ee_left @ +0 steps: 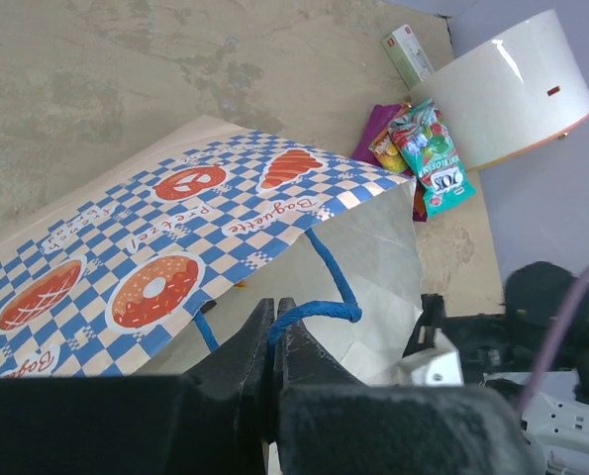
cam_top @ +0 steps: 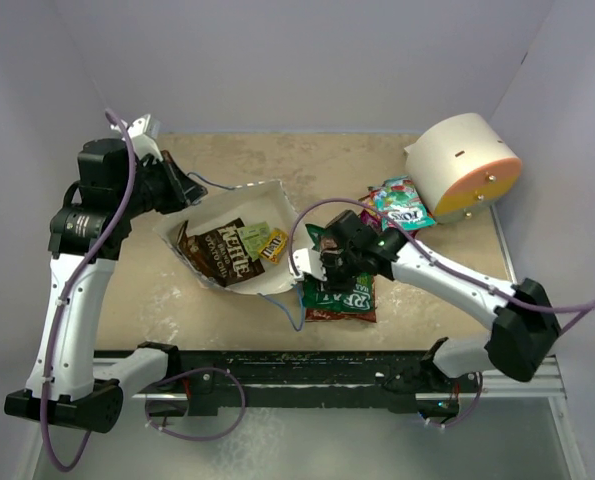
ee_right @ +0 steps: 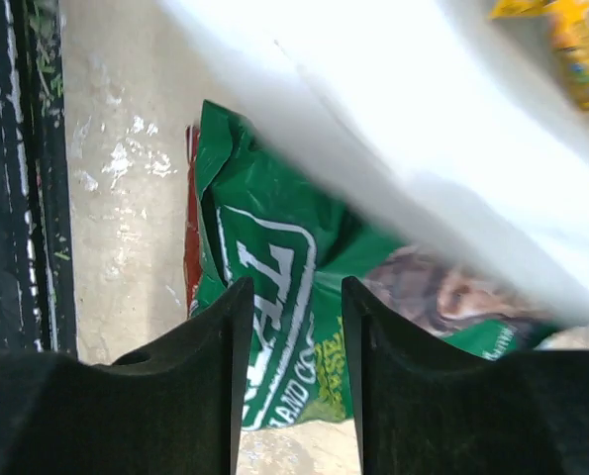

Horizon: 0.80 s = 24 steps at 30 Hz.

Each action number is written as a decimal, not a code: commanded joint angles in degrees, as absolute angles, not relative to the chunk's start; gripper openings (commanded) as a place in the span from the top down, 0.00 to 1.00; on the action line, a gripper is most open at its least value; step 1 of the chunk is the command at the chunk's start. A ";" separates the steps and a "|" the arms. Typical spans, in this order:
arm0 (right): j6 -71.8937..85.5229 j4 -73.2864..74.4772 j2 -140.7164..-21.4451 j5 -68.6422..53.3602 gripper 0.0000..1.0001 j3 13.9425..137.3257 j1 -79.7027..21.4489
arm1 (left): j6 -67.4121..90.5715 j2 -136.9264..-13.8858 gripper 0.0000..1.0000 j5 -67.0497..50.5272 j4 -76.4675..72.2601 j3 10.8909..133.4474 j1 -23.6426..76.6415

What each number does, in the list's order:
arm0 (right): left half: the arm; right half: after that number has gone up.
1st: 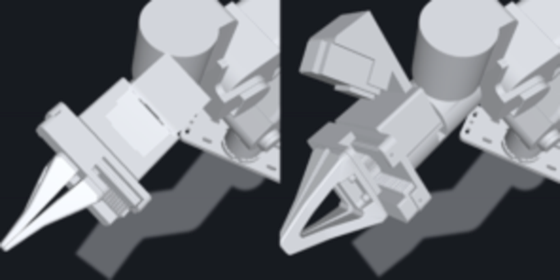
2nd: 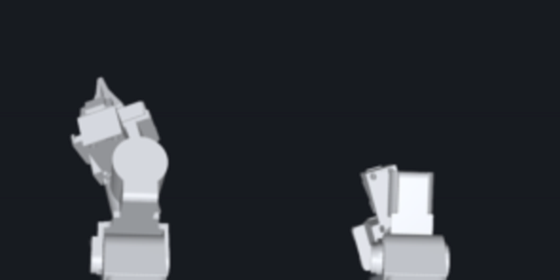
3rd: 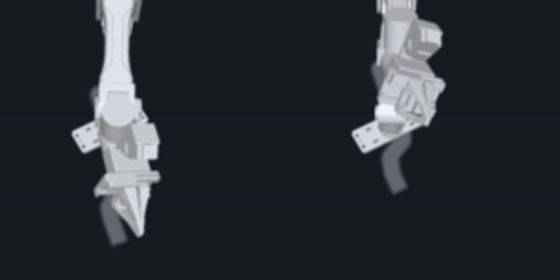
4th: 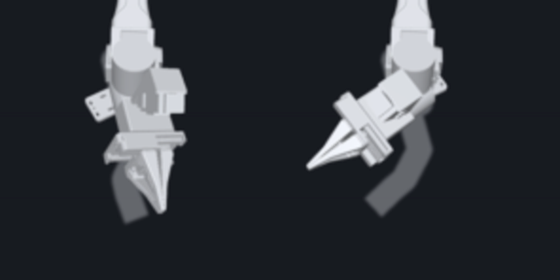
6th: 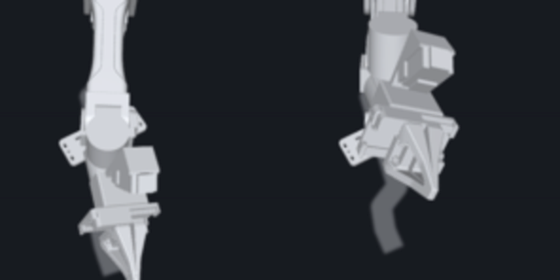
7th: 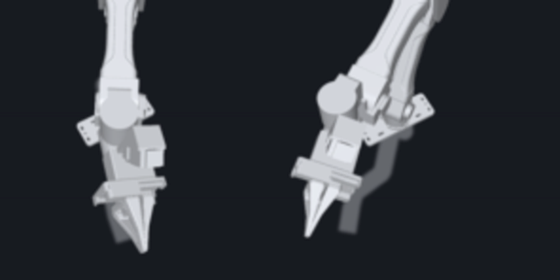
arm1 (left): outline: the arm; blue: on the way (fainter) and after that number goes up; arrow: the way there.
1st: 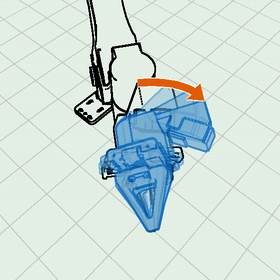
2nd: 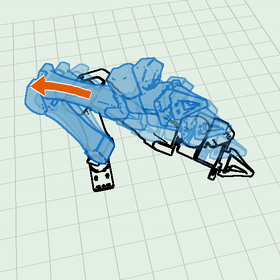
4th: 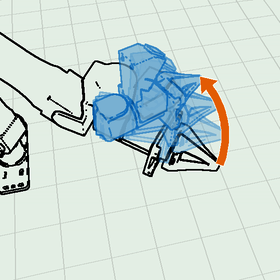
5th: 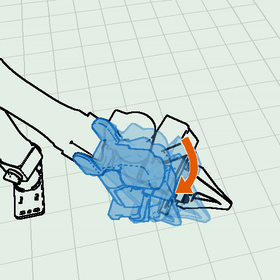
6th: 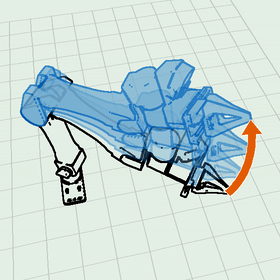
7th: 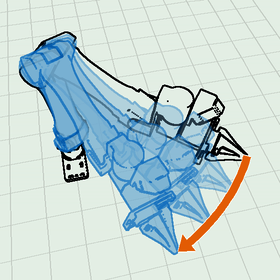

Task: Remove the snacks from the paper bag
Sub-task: Place the snack at the center of the board, then take out the snack from the paper bag.

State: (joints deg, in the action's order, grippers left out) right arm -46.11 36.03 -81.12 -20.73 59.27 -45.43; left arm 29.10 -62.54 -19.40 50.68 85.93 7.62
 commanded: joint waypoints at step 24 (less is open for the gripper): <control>-10.67 -2.12 -61.12 -25.17 0.29 64.82 -56.07 | 15.85 -66.51 1.00 -24.40 43.31 97.53 10.94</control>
State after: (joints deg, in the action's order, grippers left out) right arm -16.99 12.86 -59.77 -22.09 67.18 -49.89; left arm 16.51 -69.36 -16.58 49.84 100.95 10.59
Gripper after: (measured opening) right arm 0.704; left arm 0.009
